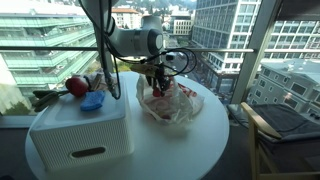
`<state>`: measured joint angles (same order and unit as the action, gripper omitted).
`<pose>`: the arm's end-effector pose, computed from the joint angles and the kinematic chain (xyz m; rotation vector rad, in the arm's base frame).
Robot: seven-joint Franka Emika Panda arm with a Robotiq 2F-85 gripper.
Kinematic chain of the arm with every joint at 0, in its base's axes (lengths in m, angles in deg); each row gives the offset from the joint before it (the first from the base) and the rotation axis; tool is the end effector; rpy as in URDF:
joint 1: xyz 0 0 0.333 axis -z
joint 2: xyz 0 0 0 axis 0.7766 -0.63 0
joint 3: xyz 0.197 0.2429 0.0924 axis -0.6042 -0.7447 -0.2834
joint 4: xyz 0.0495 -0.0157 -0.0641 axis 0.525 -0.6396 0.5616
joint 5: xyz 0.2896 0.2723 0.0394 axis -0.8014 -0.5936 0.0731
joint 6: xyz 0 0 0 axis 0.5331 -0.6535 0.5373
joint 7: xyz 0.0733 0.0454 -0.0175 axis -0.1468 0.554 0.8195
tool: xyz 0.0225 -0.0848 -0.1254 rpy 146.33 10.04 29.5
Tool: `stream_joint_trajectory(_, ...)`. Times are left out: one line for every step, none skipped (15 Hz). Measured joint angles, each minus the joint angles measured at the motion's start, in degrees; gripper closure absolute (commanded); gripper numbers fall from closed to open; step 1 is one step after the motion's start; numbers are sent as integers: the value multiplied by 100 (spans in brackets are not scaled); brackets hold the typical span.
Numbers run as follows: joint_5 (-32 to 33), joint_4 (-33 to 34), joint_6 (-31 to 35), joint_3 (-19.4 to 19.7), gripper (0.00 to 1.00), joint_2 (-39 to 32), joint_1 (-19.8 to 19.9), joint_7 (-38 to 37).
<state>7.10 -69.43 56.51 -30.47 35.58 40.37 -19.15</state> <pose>0.7088 0.0670 0.1942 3.0229 -0.3032 0.1833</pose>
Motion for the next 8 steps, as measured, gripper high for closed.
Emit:
stream_joint_trajectory(0, -47, -66, -21, 79, 160, 0, 17)
stream_joint_trajectory(0, -117, -111, -53, 79, 336, 1, 39)
stream_joint_trajectory(0, -215, -144, -103, 79, 525, 2, 66)
stream_joint_trajectory(0, -332, -157, -168, 79, 715, 2, 95)
stream_joint_trajectory(0, -473, -162, -248, 79, 908, 1, 134)
stream_joint_trajectory(0, -630, -163, -337, 79, 1093, -2, 160)
stream_joint_trajectory(0, -803, -160, -427, 79, 1261, -9, 185)
stream_joint_trajectory(0, -990, -146, -510, 79, 1413, -25, 204)
